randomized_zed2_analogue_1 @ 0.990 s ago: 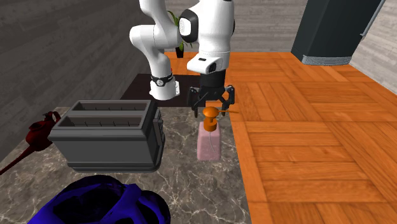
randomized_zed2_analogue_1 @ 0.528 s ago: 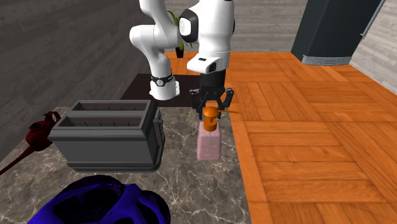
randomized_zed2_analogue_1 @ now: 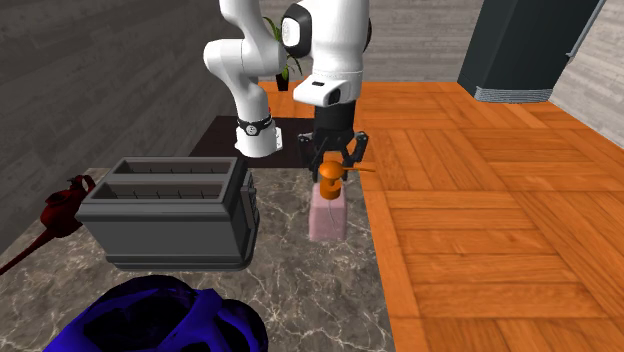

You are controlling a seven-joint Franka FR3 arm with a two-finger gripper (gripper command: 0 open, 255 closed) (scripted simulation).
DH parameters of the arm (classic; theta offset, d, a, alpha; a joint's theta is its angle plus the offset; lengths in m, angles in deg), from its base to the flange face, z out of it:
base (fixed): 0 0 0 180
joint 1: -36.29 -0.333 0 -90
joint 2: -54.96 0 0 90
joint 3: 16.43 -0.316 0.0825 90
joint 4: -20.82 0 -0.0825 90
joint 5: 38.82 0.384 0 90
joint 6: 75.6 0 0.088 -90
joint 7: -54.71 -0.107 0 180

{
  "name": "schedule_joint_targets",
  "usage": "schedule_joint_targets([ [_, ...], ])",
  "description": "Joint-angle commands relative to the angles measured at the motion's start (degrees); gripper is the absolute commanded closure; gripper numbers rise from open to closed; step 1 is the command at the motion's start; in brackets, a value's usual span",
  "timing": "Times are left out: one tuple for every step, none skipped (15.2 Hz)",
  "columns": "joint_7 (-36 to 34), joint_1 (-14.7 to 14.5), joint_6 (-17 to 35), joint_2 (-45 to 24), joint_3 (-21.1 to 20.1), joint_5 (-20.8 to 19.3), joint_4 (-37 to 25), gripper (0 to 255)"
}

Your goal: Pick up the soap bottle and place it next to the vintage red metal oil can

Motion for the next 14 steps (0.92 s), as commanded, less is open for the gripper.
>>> schedule_joint_targets([
  [0.7, -0.1, -1.5, 0.8, 0.2, 0.7, -0.8, 255],
  [1.0, -0.2, -2.3, 1.3, 0.3, 1.0, -1.2, 255],
  [1.3, -0.2, -3.1, 1.7, 0.4, 1.4, -1.6, 255],
  [1.6, -0.3, -3.9, 2.1, 0.5, 1.7, -2.1, 255],
  [1.9, -0.4, -4.7, 2.6, 0.7, 2.0, -2.5, 255],
  [2.1, -0.4, -5.5, 3.0, 0.8, 2.2, -2.9, 255],
  [2.4, -0.5, -6.3, 3.3, 0.9, 2.5, -3.4, 255],
  [2.6, -0.5, -7.1, 3.7, 1.0, 2.7, -3.8, 255],
  [2.8, -0.6, -7.8, 4.1, 1.1, 2.9, -4.3, 255],
  [3.1, -0.6, -8.6, 4.4, 1.2, 3.1, -4.8, 255],
  [3.3, -0.6, -9.4, 4.7, 1.3, 3.3, -5.3, 255],
  [3.5, -0.7, -10.2, 5.0, 1.5, 3.5, -5.8, 255],
  [3.7, -0.7, -11.0, 5.3, 1.6, 3.7, -6.3, 255],
  [3.8, -0.7, -11.8, 5.6, 1.7, 3.8, -6.9, 255],
])
